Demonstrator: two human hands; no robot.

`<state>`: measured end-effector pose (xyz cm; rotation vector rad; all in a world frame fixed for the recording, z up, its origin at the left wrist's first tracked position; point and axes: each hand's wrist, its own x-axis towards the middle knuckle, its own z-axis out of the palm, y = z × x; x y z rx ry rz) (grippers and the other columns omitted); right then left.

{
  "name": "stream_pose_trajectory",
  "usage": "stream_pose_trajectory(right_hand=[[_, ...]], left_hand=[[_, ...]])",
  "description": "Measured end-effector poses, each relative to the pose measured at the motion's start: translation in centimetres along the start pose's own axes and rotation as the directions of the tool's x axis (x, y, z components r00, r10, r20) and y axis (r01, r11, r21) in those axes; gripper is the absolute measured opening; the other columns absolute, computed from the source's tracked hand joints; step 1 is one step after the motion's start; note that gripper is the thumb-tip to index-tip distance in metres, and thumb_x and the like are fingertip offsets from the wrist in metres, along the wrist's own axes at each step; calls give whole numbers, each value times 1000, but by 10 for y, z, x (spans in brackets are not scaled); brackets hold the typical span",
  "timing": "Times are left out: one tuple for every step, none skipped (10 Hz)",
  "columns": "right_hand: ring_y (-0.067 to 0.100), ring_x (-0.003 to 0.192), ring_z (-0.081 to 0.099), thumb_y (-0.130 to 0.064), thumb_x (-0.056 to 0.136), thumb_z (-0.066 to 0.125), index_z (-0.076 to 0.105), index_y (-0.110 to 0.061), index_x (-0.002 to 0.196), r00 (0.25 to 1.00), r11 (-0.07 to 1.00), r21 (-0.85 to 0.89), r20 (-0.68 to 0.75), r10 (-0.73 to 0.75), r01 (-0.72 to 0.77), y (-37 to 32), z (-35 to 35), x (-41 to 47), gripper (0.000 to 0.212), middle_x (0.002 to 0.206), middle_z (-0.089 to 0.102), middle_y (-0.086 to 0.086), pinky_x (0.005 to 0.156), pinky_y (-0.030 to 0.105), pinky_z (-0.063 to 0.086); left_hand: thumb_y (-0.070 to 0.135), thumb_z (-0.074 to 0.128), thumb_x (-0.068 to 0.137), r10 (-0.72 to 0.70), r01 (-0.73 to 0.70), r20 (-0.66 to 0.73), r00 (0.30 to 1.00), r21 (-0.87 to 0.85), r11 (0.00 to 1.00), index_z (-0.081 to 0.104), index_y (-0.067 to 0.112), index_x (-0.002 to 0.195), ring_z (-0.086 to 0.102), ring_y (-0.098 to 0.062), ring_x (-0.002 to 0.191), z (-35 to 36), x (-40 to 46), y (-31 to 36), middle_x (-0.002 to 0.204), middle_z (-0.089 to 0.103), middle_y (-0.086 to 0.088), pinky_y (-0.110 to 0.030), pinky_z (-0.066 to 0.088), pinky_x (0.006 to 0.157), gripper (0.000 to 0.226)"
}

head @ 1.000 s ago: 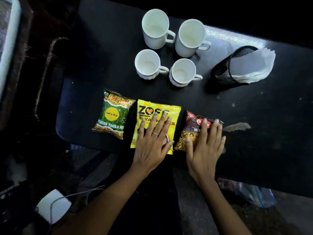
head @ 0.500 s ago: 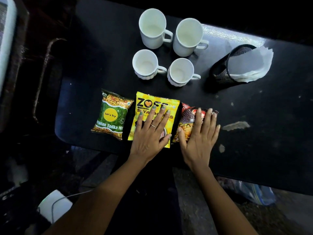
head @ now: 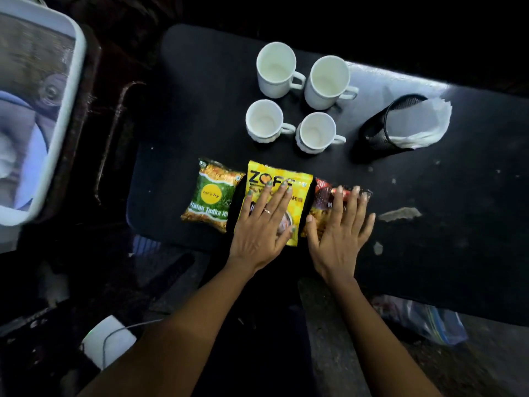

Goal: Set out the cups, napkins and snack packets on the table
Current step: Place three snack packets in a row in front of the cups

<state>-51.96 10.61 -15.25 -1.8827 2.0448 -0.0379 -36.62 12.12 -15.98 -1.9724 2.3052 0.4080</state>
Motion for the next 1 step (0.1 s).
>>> stream_pose_trajectory(right_hand=[[29, 147, 6, -52, 88, 29, 19, -13, 150, 1000, 1000, -10, 13, 15, -15, -9, -12, -1, 73, 159, 10, 14, 117, 47, -1]], left_hand=[[50, 24, 95, -14, 16, 47, 999, -34, 999, 15, 14, 150, 12, -23, 147, -19, -3, -1, 158, 16, -2, -41, -2, 116, 66]])
